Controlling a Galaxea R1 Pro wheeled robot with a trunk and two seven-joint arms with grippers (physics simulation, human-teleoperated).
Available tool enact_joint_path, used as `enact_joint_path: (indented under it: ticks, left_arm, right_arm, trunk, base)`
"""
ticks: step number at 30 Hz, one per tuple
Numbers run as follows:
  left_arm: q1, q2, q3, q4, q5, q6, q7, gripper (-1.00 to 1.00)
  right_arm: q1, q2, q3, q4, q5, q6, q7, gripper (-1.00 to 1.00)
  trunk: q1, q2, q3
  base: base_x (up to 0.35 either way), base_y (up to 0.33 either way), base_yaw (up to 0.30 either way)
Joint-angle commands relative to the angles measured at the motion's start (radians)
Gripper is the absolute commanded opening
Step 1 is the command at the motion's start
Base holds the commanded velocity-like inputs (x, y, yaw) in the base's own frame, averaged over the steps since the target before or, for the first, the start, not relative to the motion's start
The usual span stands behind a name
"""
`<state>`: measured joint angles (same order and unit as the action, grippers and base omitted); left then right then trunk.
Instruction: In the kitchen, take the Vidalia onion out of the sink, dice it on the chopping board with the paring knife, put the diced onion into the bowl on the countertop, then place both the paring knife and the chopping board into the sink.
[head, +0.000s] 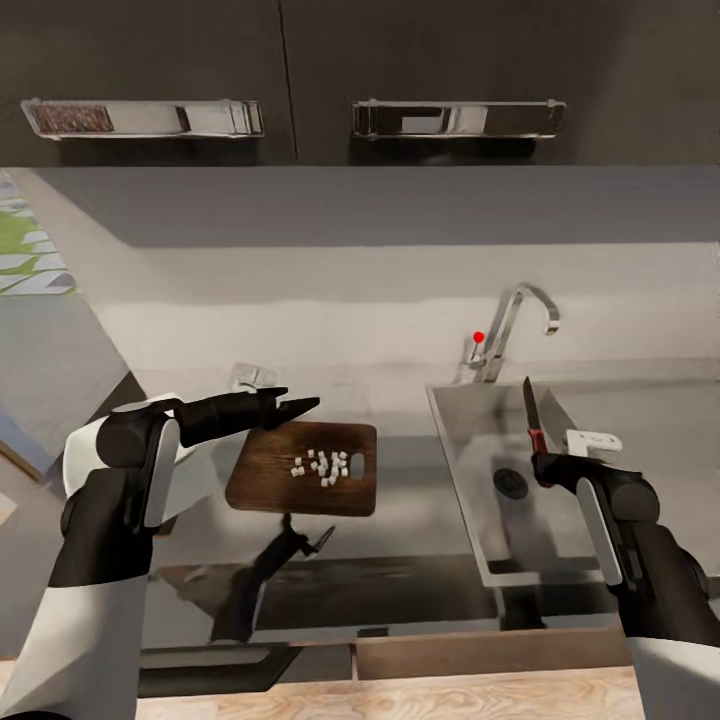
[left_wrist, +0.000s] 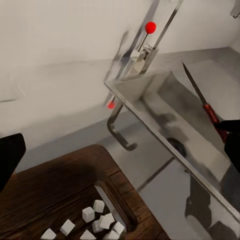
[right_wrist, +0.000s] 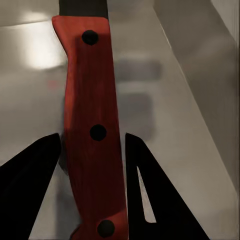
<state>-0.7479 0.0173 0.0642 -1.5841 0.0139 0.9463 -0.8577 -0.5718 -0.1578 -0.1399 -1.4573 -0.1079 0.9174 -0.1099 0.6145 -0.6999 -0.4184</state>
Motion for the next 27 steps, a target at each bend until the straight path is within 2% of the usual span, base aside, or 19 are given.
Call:
enact_joint_path:
  ticks: [1,7,15,17,18,27]
  left_arm:
    - [-0.001,0.001,0.001,0.000,0.001,0.008,-0.003,1.00]
    - [-0.001,0.002,0.002,-0.001,0.001,0.008,-0.003,1.00]
    - [-0.002,0.002,0.002,-0.002,0.001,0.008,-0.003,1.00]
    - [-0.001,0.002,0.002,-0.002,0.001,0.008,-0.003,1.00]
    - [-0.001,0.002,0.002,-0.002,0.000,0.008,-0.004,1.00]
    - [-0.001,0.001,0.002,-0.002,0.001,0.008,-0.004,1.00]
  right_arm:
    - [-0.001,0.001,0.000,0.001,-0.014,0.004,-0.009,-1.00]
    - [-0.002,0.032,0.002,0.086,-0.018,0.006,-0.012,-1.00]
    - [-0.051,0.039,0.003,0.275,-0.018,0.003,-0.013,-1.00]
    - [-0.068,0.040,0.003,0.321,-0.018,0.003,-0.013,-1.00]
    - [-0.095,0.041,0.003,0.377,-0.018,0.003,-0.014,-1.00]
    - [-0.118,0.041,0.003,0.436,-0.018,0.003,-0.014,-1.00]
  trunk:
    - [0.000,-0.001,-0.001]
    - [0.000,-0.001,-0.001]
    - [0.000,-0.001,-0.001]
    - [0.000,-0.001,-0.001]
    - [0.000,-0.001,-0.001]
    - [0.000,-0.001,-0.001]
  base:
    - [0.038,-0.092,0.000]
    - [0.010,-0.023,0.000]
    - [0.001,-0.001,0.000]
    - [0.000,0.000,0.000]
    - [0.000,0.000,0.000]
    - [0.000,0.000,0.000]
